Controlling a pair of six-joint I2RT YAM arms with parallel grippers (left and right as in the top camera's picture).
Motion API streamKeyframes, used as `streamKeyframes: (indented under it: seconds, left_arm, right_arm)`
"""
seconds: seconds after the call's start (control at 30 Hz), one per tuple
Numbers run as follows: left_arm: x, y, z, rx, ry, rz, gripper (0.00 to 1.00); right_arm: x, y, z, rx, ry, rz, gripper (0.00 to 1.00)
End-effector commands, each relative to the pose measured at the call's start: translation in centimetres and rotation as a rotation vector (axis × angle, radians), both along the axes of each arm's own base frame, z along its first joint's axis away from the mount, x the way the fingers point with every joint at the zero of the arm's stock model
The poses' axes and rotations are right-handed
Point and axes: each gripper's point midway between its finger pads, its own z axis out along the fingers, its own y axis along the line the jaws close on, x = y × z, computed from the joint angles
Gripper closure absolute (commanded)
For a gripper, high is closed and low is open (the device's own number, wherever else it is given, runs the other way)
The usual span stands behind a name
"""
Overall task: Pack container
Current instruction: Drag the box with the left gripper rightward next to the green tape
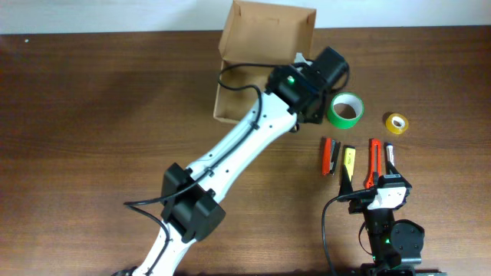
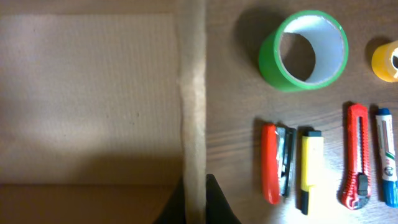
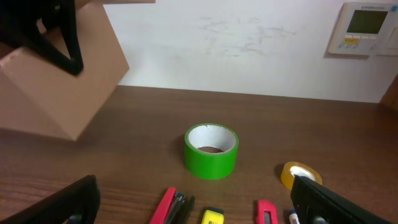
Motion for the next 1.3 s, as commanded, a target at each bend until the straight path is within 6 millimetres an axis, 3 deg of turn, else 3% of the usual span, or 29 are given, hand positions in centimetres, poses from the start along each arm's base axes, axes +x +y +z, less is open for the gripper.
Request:
streamKeyframes:
  seconds: [0.0, 0.43, 0.7, 1.13, 1.27]
  left_arm:
    - [0.2, -0.3, -0.8, 0.012, -0.017, 0.082, 0.99]
    - [1.6, -1.5, -4.6, -0.011, 0.013, 0.145, 0.99]
    - [0.7, -2.1, -8.3, 0.007, 0.107, 0.14, 0.99]
    - [0.1, -1.7, -10.7, 0.034, 0.177, 0.147, 0.98]
    - [0.2, -1.6, -10.7, 0.033, 0.176, 0.149, 0.9]
  right_arm:
    - [0.0, 0.1, -0.3, 0.004, 0.002, 0.0, 0.01]
    - [0.0, 0.1, -0.3, 0.004, 0.002, 0.0, 0.01]
    - [0.0, 0.1, -0.3, 0.004, 0.002, 0.0, 0.01]
    - [0.0, 0.1, -0.3, 0.004, 0.001, 0.0, 0.01]
    - [0.0, 0.1, -0.3, 0.004, 0.002, 0.0, 0.01]
